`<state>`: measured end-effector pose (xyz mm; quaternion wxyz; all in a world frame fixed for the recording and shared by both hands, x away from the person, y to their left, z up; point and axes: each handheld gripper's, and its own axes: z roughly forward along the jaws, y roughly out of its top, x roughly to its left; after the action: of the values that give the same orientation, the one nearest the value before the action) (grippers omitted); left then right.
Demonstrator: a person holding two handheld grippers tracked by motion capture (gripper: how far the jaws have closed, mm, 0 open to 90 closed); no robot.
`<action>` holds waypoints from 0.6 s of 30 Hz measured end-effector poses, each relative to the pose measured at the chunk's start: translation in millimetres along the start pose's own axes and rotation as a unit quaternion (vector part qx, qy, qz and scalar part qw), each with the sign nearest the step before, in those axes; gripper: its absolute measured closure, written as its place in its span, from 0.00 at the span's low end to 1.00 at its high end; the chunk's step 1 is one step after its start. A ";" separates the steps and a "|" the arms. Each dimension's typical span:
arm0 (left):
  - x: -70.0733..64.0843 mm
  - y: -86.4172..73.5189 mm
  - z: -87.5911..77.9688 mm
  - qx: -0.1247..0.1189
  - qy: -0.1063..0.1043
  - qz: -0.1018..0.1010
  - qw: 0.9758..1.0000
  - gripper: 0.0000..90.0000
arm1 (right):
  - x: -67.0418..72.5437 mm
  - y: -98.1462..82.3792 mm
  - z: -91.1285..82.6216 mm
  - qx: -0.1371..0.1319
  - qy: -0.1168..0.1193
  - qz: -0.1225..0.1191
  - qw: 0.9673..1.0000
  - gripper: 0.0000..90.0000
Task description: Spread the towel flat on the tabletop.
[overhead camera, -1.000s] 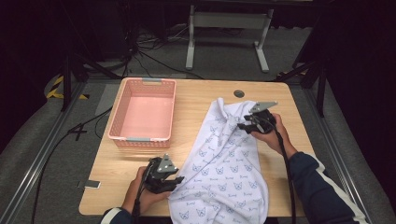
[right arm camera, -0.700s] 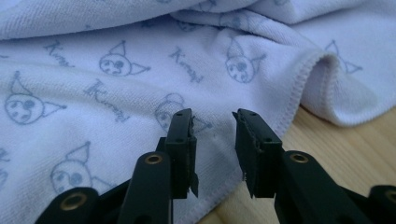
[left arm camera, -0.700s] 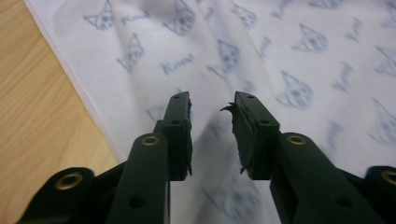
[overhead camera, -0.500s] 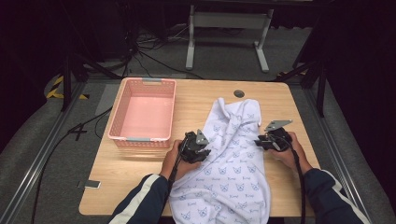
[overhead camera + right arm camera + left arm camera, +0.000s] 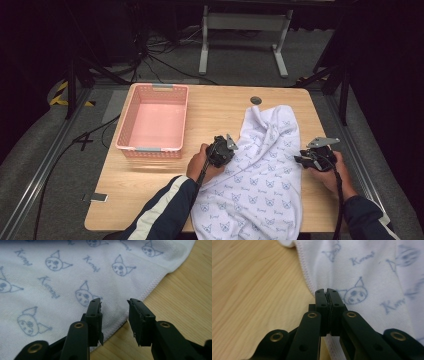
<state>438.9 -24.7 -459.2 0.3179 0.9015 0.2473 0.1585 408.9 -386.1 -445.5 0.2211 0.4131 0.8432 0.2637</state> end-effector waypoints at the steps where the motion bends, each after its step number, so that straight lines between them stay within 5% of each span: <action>1: 3.5 -1.6 -1.7 0.005 0.007 -0.007 1.000 0.98 | -2.9 -1.5 -1.1 0.002 -0.004 0.005 1.000 0.68; 3: 13.0 -9.3 -6.0 0.005 0.022 -0.040 0.999 0.98 | -8.6 -4.6 -3.2 0.006 -0.012 0.018 1.000 0.67; 7: 21.3 -18.3 -13.3 0.015 0.045 -0.068 0.997 0.98 | -23.4 -12.5 -10.3 0.027 -0.061 0.041 0.997 0.64; 8: 23.3 -21.7 -15.6 0.012 0.035 -0.086 0.996 0.98 | -26.0 -13.9 -11.3 0.029 -0.060 0.047 0.997 0.64; 11: 22.0 -21.8 -16.3 0.012 0.032 -0.089 0.995 0.98 | -32.5 -16.6 -13.3 0.033 -0.045 0.077 0.995 0.62; 15: 17.8 -14.4 -12.0 -0.014 0.022 -0.089 0.996 0.95 | -27.9 -13.4 -14.4 0.046 -0.054 0.045 0.996 0.61; 17: 20.4 -6.2 -10.0 -0.032 0.025 -0.087 0.995 0.83 | -28.6 -10.6 -16.8 -0.001 -0.030 0.046 0.998 0.62; 18: 25.2 5.4 -4.6 -0.052 0.004 -0.091 0.995 0.79 | -29.4 -8.6 -16.9 -0.008 -0.038 0.041 0.998 0.61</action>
<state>459.6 -12.3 -449.0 0.3763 0.8570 0.3208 0.1450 410.4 -419.0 -433.4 0.2450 0.4554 0.8143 0.2638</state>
